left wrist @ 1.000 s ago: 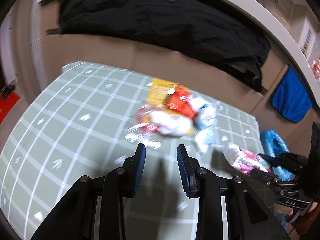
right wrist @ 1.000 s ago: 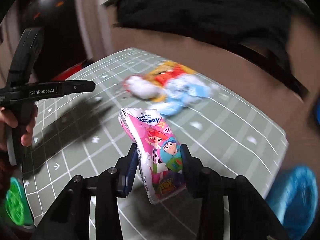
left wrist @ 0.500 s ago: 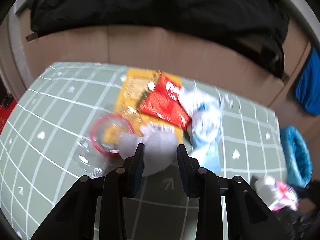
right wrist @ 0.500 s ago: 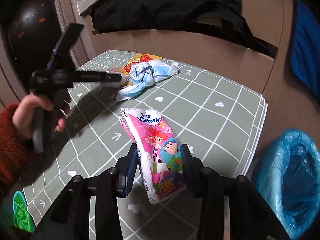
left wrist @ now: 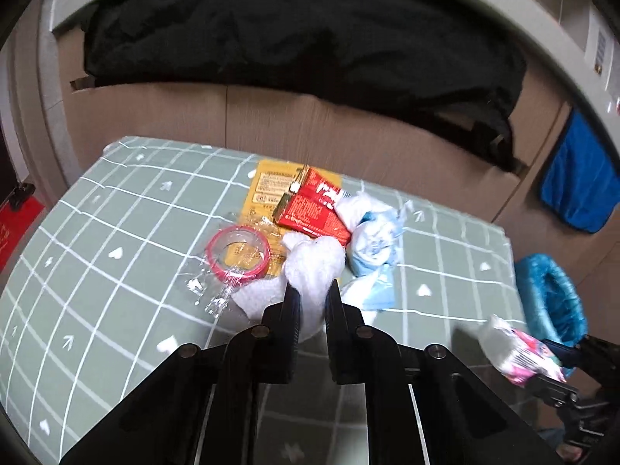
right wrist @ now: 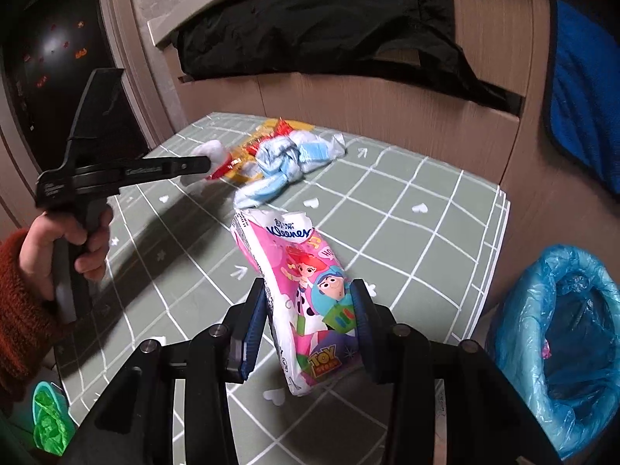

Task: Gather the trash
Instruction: 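Grasp the white tissue with the left tool while the right tool holds the tissue pack, then carry the white tissue and tissue pack over the bin and open both tools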

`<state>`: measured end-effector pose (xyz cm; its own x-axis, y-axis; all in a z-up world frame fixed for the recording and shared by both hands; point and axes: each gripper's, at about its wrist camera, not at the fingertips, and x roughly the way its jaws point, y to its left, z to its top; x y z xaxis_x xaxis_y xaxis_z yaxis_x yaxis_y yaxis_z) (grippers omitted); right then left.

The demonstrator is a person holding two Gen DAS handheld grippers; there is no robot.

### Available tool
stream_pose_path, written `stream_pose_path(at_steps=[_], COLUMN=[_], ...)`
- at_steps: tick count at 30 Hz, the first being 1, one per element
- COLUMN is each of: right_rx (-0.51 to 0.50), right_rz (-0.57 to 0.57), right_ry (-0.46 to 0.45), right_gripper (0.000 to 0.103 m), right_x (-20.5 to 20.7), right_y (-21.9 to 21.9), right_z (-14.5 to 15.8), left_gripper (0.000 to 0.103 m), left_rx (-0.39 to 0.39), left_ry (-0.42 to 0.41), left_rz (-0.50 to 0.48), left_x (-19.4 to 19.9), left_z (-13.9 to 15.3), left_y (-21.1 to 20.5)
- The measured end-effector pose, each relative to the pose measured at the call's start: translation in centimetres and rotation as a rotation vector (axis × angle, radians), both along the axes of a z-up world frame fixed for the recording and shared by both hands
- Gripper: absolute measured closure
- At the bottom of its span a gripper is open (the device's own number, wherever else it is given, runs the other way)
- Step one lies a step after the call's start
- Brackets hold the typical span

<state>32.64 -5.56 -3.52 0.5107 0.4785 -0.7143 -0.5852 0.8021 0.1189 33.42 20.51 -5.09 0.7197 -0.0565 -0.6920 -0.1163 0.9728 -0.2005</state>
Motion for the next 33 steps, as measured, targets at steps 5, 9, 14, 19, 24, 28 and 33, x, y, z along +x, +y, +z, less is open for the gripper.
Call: stream_pose_path(at_steps=[5, 9, 14, 19, 24, 28, 33], right_rx=[-0.006, 0.012, 0.047, 0.076, 0.073, 0.072, 0.067], right_rz=[0.003, -0.019, -0.067, -0.122, -0.194, -0.253, -0.323], right_ry=[-0.073, -0.141, -0.202, -0.237, -0.277, -0.28, -0.289], right_gripper=[0.063, 0.063, 0.063, 0.063, 0.063, 0.063, 0.063], right_x=[-1.3, -2.2, -3.0, -3.9, -4.9, -5.1, -5.4], right_y=[0.2, -0.8, -3.6, -7.6, -12.6, -16.4, -20.3], right_z=[1.6, 3.9, 6.7, 8.5, 9.5, 9.5, 9.1], left_gripper=[0.091, 0.091, 0.091, 0.091, 0.091, 0.091, 0.091], left_rx=[-0.006, -0.004, 0.028, 0.045, 0.035, 0.028, 0.035], left_ry=[-0.072, -0.135, -0.198, -0.206, -0.182, -0.18, -0.194], left_rz=[-0.005, -0.047, -0.135, -0.209, -0.277, -0.336, -0.387], left_x=[-3.6, -6.1, -8.2, -8.8, -8.2, -8.0, -7.4], left_z=[3.4, 6.0, 8.3, 8.8, 8.5, 8.4, 8.7], left_y=[-1.8, -4.5, -9.9, -15.0, -20.0, -23.6, -27.6])
